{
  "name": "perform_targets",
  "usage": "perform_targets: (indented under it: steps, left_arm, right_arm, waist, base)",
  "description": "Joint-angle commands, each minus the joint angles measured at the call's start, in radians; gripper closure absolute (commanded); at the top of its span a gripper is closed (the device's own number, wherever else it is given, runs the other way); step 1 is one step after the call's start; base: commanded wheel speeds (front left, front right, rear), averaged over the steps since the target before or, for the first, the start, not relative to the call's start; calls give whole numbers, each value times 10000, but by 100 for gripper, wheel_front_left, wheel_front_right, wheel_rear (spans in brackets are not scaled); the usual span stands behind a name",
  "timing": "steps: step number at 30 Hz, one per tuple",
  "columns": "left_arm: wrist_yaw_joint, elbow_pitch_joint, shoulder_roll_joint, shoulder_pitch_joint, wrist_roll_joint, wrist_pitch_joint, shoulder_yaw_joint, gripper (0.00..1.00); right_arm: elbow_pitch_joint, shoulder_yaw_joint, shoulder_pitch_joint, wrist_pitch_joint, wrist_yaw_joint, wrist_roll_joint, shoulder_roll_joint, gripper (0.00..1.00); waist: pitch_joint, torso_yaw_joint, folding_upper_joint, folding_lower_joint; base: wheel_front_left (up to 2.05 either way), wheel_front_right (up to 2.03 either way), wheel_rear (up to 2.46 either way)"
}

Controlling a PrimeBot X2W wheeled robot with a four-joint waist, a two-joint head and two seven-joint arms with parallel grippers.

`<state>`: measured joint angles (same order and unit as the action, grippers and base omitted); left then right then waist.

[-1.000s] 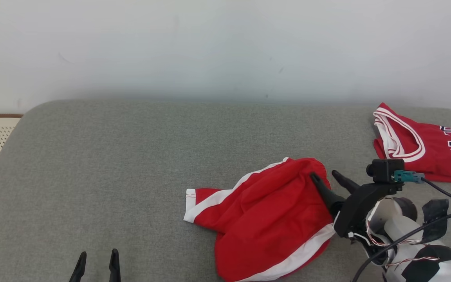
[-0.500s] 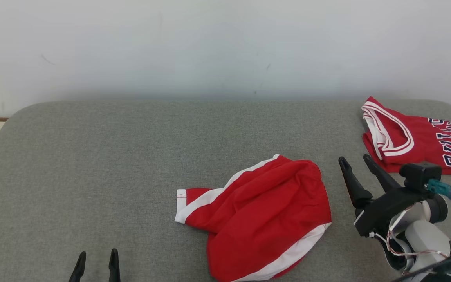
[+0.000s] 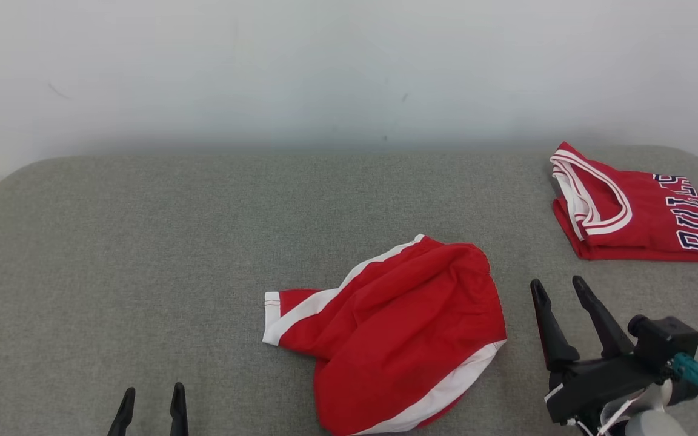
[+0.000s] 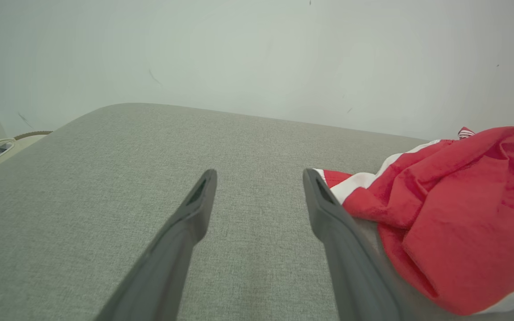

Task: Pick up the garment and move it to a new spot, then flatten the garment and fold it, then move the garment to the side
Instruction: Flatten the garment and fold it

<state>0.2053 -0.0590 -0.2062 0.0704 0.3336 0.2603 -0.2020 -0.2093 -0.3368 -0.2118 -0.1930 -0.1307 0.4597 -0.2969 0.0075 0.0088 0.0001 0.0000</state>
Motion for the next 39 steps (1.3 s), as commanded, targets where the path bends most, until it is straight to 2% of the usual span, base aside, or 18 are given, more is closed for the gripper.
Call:
perform_targets:
  steps: [1,8,15,22,30,39]
  left_arm:
    - [-11,39,16,-97,24,44,24,0]
    - [-70,100,42,-161,25,51,71,0]
    - [-283,314,99,-359,-43,52,-205,0]
    - [-968,1414,202,-1195,-149,-158,-999,0]
    - [-1426,2512,517,-1641,-170,-98,-1588,0]
    - [-1892,3182,891,-1714,-252,-158,-2512,0]
  right_arm:
    - [400,187,428,61,0,-416,220,0]
    - [1242,729,1409,334,0,-1113,915,0]
    - [1729,807,1453,672,0,-1419,1103,0]
    - [1828,642,1268,753,0,-1505,1169,0]
    - [1717,619,1102,611,0,-1458,1221,0]
    - [1582,605,1014,488,0,-1502,1266,0]
  waist:
    - [24,-9,-1,0]
    - [101,-39,-1,0]
    - [244,-226,-1,0]
    - [481,-517,-1,0]
    - [749,-1137,-1,0]
    - [977,-1349,-1,0]
  base:
    - [0,0,0]
    - [0,0,0]
    - [0,0,0]
    - [0,0,0]
    - [0,0,0]
    - [0,0,0]
